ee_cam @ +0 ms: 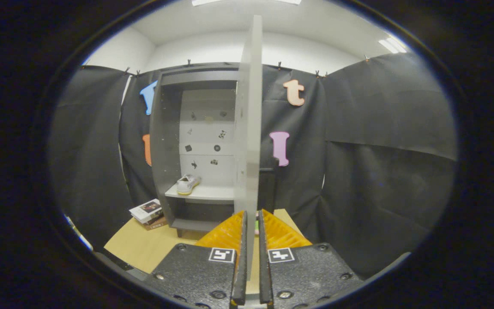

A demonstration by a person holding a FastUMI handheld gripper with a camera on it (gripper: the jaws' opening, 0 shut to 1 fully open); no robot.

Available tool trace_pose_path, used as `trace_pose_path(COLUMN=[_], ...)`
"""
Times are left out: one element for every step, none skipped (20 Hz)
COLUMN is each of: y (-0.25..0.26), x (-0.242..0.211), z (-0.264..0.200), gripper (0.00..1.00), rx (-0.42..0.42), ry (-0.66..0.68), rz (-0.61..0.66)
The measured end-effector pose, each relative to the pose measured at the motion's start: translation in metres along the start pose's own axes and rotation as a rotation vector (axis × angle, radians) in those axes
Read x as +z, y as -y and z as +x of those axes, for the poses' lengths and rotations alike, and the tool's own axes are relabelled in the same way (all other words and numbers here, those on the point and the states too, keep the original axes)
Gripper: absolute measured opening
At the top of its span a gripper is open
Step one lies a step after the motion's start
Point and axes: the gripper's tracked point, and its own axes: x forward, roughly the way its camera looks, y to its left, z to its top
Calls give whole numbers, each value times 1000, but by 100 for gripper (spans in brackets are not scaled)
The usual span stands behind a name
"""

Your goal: Open the shoe cabinet door, grab the shoes and put them into the shoe cabinet, then close the shoe cabinet door.

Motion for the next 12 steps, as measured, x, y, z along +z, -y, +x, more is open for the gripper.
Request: trace_pose_path(y=[-12,-23,-34,-43,-54,-66,-79,-91,-105,-117,-130,-140], x=[-8,-16,-27,-39,-51,-63,-76,-91,-106,-123,-142,-165], z=[-1,0,3,7,10,17,23,33,43,50,59,70], gripper=[18,22,22,28,29,30,30,30,30,31,31,31], rx=[28,50,65,82,101,118,140,162,182,205,223,237], ry=[-11,-26,-42,-62,-79,-101,-125,-153,-183,-211,-247,-285], rz=[0,-3,-8,-13,-16,-19,-18,-20,-17,-13,-14,-16])
